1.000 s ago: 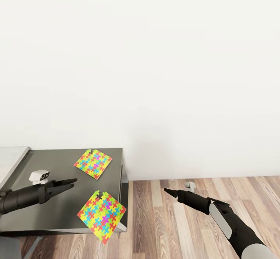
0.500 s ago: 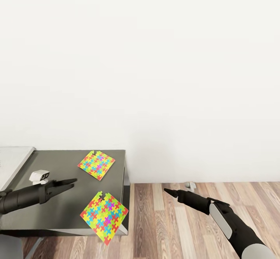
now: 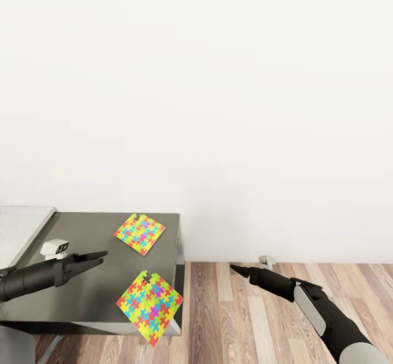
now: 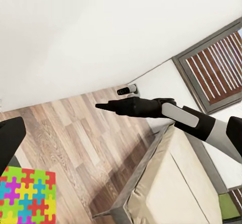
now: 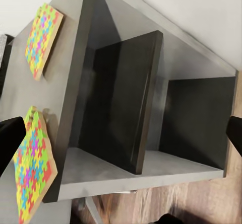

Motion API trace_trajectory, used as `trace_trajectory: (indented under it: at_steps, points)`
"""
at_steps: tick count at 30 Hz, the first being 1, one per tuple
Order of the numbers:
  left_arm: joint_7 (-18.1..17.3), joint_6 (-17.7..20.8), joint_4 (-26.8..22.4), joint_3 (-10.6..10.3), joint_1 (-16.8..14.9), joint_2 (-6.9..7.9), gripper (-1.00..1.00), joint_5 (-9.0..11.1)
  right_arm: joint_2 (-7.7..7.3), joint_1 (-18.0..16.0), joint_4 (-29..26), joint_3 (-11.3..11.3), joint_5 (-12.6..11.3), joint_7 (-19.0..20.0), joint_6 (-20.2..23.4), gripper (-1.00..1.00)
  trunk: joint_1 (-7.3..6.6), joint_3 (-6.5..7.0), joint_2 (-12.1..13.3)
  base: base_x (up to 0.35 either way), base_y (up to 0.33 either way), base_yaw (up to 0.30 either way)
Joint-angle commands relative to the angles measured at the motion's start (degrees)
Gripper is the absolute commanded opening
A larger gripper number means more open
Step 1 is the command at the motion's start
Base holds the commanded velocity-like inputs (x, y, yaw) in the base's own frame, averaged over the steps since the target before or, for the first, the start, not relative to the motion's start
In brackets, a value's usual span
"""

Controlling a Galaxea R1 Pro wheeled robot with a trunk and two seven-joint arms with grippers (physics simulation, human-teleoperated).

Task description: Put all the toys in the child's room - the three board games (two on the bed and one on the table), the two jigsaw puzzles on the table, and the tennis ball on the table - inside the toy box on the table in the child's room.

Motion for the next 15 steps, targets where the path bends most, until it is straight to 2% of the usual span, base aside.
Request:
trace_trajectory:
  at_steps: [1, 7, 15]
  points:
    - [-0.2, 0.6, 0.0, 0.0, 0.0, 0.02, 1.0, 0.0, -0.07, 0.0, 0.0, 0.1, -0.6, -0.1, 0.5, 1.0, 0.04, 0.0, -0.1, 0.0, 0.0, 0.069]
    - [-0.2, 0.6, 0.0, 0.0, 0.0, -0.03, 1.0, 0.1, -0.12, 0.0, 0.0, 0.1, -0.6, 0.0, 0.4, 1.0, 0.04, 0.57, -0.1, 0.0, 0.0, 0.069]
    - [-0.2, 0.8, 0.0, 0.0, 0.0, -0.04, 1.0, 0.1, -0.07, 0.0, 0.0, 0.1, -0.6, 0.0, 0.4, 1.0, 1.79, -0.1, -3.3, 0.0, 0.0, 0.069]
